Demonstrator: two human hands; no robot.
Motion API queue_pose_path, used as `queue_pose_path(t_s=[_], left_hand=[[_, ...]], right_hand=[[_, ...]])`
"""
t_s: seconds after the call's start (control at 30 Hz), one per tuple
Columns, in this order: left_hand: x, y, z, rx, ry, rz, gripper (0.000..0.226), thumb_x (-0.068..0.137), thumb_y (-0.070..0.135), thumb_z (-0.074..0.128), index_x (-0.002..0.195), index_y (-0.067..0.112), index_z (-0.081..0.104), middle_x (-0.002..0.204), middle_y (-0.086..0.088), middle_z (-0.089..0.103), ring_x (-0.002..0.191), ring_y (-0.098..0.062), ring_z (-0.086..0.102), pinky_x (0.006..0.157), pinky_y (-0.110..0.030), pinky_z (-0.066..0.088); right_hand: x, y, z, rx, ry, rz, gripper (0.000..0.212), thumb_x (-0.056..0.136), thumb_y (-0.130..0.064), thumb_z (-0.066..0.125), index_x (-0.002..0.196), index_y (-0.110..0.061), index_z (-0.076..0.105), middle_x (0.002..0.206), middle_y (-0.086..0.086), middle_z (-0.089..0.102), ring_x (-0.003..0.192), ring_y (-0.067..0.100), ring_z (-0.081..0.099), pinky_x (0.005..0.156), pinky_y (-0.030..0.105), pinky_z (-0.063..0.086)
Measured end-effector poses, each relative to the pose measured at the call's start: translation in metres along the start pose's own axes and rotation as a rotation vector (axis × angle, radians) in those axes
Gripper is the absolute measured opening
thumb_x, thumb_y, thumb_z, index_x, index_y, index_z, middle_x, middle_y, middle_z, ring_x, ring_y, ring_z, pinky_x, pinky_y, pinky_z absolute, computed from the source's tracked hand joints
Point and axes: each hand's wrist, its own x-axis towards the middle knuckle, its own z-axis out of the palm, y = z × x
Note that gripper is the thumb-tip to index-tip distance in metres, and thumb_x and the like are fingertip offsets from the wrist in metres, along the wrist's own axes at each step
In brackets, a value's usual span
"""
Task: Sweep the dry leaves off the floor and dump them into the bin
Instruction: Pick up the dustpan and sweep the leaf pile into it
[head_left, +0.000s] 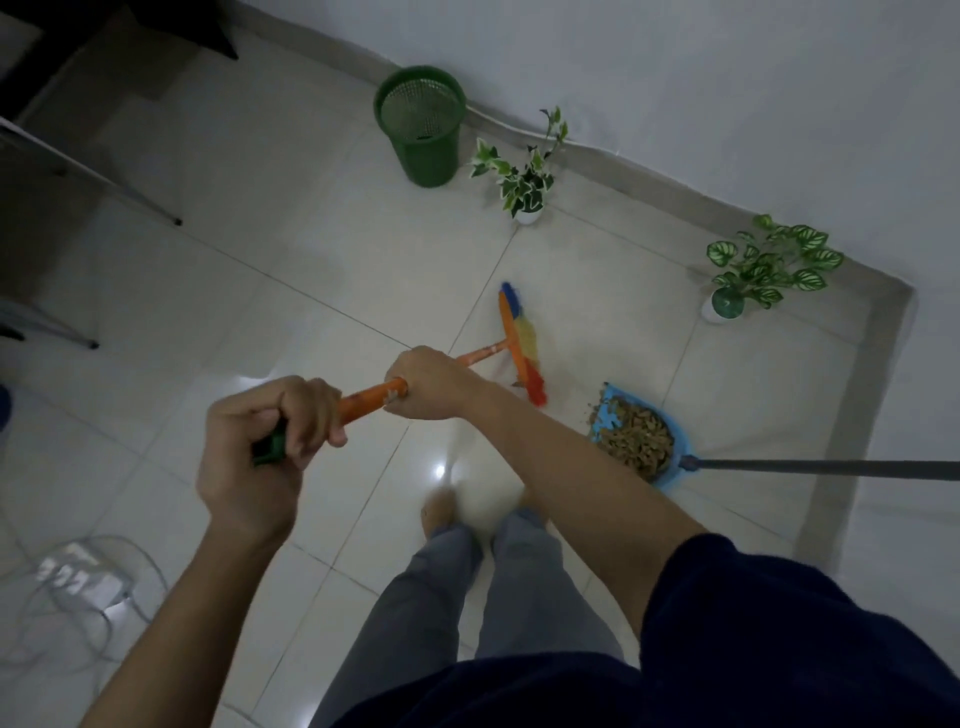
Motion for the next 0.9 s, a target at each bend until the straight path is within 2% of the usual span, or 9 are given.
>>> queue_pose_path(t_s=[0.1,0.2,0.27,0.37,0.43,0.53,0.67,0.77,0.9], left_hand=[[0.011,0.026,-0.038,-0.040,-0.077,0.121,0.028,0.078,0.030,0.043,0.052,0.032,0.049,0.045,0.017,0.042,0.046,-0.014,0.044,0.075,-0.027,0.039],[0.025,0.034,-0.081,0.004,-0.190,0.165,0.074,0.067,-0.016,0.004,0.063,0.039,0.055,0.050,0.022,0.045,0.049,-0.005,0.047,0.080,-0.027,0.041],[0.035,0.043,-0.099,0.020,-0.230,0.190,0.083,0.062,-0.019,-0.002,0.065,0.040,0.056,0.050,0.021,0.046,0.050,-0.001,0.048,0.079,-0.025,0.042],[0.045,0.070,-0.090,0.004,-0.190,0.192,0.037,0.085,0.017,0.038,0.054,0.034,0.051,0.042,0.015,0.038,0.043,-0.006,0.044,0.068,-0.026,0.041],[0.046,0.080,-0.075,0.033,-0.152,0.208,0.024,0.066,0.034,0.054,0.045,0.028,0.045,0.038,0.012,0.033,0.036,-0.014,0.039,0.056,-0.032,0.035],[0.044,0.069,-0.056,0.115,-0.210,0.151,0.023,0.063,0.022,0.041,0.041,0.026,0.044,0.037,0.014,0.039,0.033,-0.026,0.032,0.043,-0.038,0.024],[0.031,0.039,-0.038,0.091,-0.315,0.030,0.024,0.064,0.023,0.042,0.040,0.024,0.040,0.036,0.007,0.034,0.033,-0.024,0.032,0.043,-0.035,0.022],[0.016,0.026,-0.028,0.050,-0.359,-0.005,0.023,0.063,0.023,0.041,0.040,0.022,0.039,0.036,0.009,0.033,0.032,-0.019,0.031,0.044,-0.037,0.020],[0.015,0.037,-0.018,0.006,-0.379,0.008,0.023,0.063,0.024,0.039,0.040,0.026,0.039,0.037,0.013,0.035,0.032,-0.013,0.034,0.047,-0.029,0.025]], right_hand=[[0.006,-0.045,-0.012,0.008,0.171,-0.056,0.043,0.082,-0.022,0.058,0.045,-0.023,0.037,0.048,-0.008,0.041,0.050,0.016,0.046,0.052,0.029,0.040],[0.018,-0.082,-0.020,0.037,0.342,-0.103,0.049,0.081,-0.020,0.061,0.044,-0.027,0.030,0.046,-0.012,0.036,0.050,0.017,0.045,0.048,0.025,0.034],[0.027,-0.100,-0.022,0.072,0.451,-0.117,0.052,0.081,-0.017,0.063,0.044,-0.028,0.027,0.045,-0.011,0.035,0.049,0.017,0.043,0.044,0.022,0.026],[0.042,-0.119,-0.018,0.133,0.576,-0.093,0.049,0.079,-0.011,0.066,0.045,-0.020,0.032,0.046,0.000,0.042,0.046,0.020,0.043,0.046,0.024,0.026],[0.048,-0.121,-0.011,0.209,0.608,-0.006,0.047,0.078,-0.010,0.067,0.044,-0.017,0.035,0.047,0.004,0.044,0.046,0.020,0.043,0.049,0.024,0.026],[0.037,-0.120,0.002,0.346,0.483,0.141,0.036,0.083,-0.012,0.060,0.051,0.000,0.054,0.060,0.016,0.060,0.059,0.025,0.053,0.057,0.028,0.039],[-0.003,-0.096,0.028,0.444,0.436,0.284,0.040,0.088,-0.012,0.054,0.050,-0.019,0.042,0.059,0.003,0.050,0.053,0.011,0.044,0.045,0.005,0.035],[-0.033,-0.079,0.045,0.538,0.460,0.322,0.020,0.088,-0.014,0.055,0.069,-0.020,0.057,0.062,-0.007,0.053,0.052,-0.001,0.054,0.049,0.004,0.041],[-0.035,-0.067,0.046,0.480,0.647,0.347,0.044,0.083,-0.011,0.062,0.045,-0.020,0.043,0.046,-0.004,0.042,0.051,0.014,0.046,0.049,0.020,0.034]])
